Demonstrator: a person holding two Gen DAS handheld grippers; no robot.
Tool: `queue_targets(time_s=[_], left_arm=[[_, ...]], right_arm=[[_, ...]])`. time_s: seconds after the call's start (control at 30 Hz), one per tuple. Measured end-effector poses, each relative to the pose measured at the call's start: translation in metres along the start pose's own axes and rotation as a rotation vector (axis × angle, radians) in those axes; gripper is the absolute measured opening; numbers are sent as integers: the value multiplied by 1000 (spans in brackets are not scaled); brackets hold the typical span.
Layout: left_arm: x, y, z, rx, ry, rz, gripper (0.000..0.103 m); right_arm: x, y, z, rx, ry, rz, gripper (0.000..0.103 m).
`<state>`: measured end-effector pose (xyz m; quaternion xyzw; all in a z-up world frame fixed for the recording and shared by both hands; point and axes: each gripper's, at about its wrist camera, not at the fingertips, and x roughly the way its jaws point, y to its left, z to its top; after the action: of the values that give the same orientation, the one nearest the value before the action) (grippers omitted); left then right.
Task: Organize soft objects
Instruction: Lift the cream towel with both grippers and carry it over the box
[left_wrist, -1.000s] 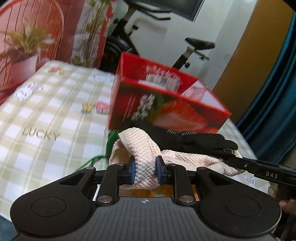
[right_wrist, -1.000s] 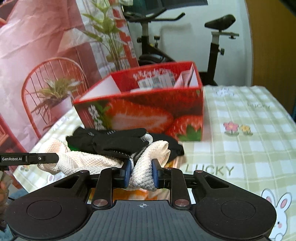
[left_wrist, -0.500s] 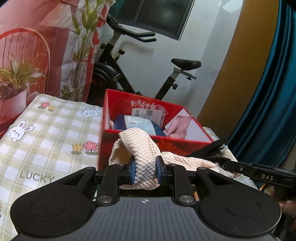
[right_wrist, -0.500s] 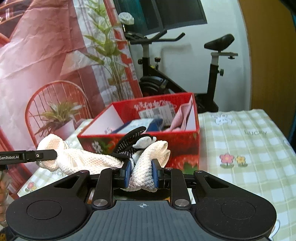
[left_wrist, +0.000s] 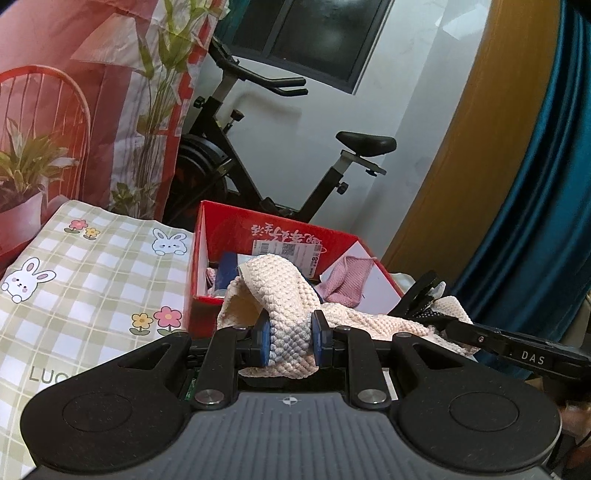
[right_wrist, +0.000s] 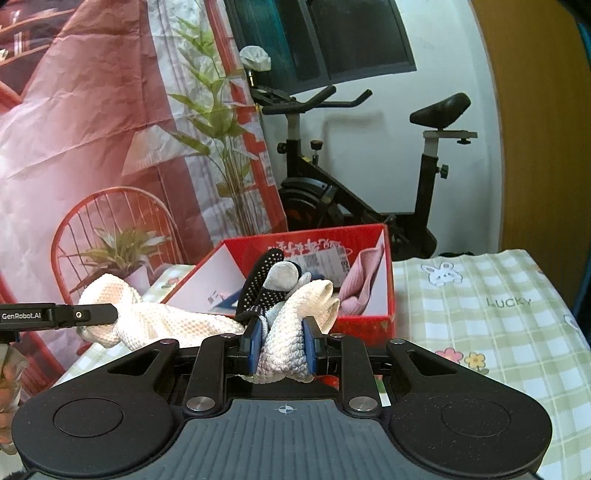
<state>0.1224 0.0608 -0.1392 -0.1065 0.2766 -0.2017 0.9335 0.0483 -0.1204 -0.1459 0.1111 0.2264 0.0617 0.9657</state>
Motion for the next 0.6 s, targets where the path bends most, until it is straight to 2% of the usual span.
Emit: queue_targets(time_s=[0.37,0.47,0.6], left_arm=[[4,0,4,-3,-7,-2,23],[1,1,-8,0,18,-9,23],[4,5,-36,-7,102,-1,23]], right_arm=[[9,-2,3,6,24,9,22],[8,-5,-11,30,63,11,22],[14,-18,-44,122,161,14,22]])
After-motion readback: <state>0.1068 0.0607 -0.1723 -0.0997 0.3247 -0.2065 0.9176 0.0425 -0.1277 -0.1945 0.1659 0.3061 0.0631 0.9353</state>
